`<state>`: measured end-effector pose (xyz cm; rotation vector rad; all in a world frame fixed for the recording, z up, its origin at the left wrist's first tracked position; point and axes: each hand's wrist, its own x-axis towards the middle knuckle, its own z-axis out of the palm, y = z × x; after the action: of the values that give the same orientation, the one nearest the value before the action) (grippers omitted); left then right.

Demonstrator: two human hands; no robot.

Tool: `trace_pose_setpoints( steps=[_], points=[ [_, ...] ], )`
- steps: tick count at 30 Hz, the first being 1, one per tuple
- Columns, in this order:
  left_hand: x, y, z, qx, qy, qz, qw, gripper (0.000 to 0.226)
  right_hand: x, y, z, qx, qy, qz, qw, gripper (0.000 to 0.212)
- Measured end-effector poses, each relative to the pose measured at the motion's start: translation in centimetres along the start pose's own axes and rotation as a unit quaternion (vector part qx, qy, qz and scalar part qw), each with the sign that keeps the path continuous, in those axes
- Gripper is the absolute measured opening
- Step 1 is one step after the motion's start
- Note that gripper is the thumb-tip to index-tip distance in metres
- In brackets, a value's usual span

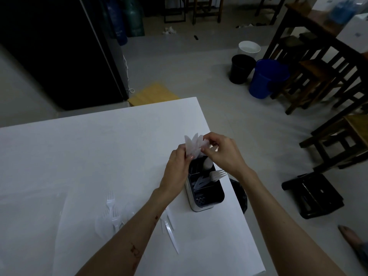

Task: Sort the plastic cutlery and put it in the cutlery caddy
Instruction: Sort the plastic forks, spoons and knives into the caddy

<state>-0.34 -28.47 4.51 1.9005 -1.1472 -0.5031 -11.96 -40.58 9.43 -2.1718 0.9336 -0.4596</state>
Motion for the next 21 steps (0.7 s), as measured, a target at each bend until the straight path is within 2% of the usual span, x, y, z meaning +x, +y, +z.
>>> trace_pose_setpoints(
  steps=[3,9,14,17,21],
  points=[
    [-0.4,0.2,0.0,-0.029,-0.004,0.026,0.999,0.027,-0.9,-0.2,0.4,0.016,0.012,-0.002,1.0,0.024],
    [-0.8,0.1,-0.3,-0.031,0.0,0.024,0.999,0.031,-1.8,-0.6,1.1,0.02,0.048,-0.016,0.999,0.024],
    [-1.5,0.0,-1.6,-0.034,-0.002,0.026,0.999,0.032,-2.1,-1.3,1.8,-0.005,0.093,-0.026,0.995,0.033],
    [-3.0,-0.4,-3.2,-0.039,0.025,-0.005,0.999,0.033,-2.7,-3.0,2.7,-0.005,0.149,-0.054,0.987,0.03],
    [-6.4,-2.3,-6.4,-0.042,0.081,-0.072,0.993,0.033,-4.5,-6.3,5.8,0.009,0.179,-0.116,0.977,0.029]
  ],
)
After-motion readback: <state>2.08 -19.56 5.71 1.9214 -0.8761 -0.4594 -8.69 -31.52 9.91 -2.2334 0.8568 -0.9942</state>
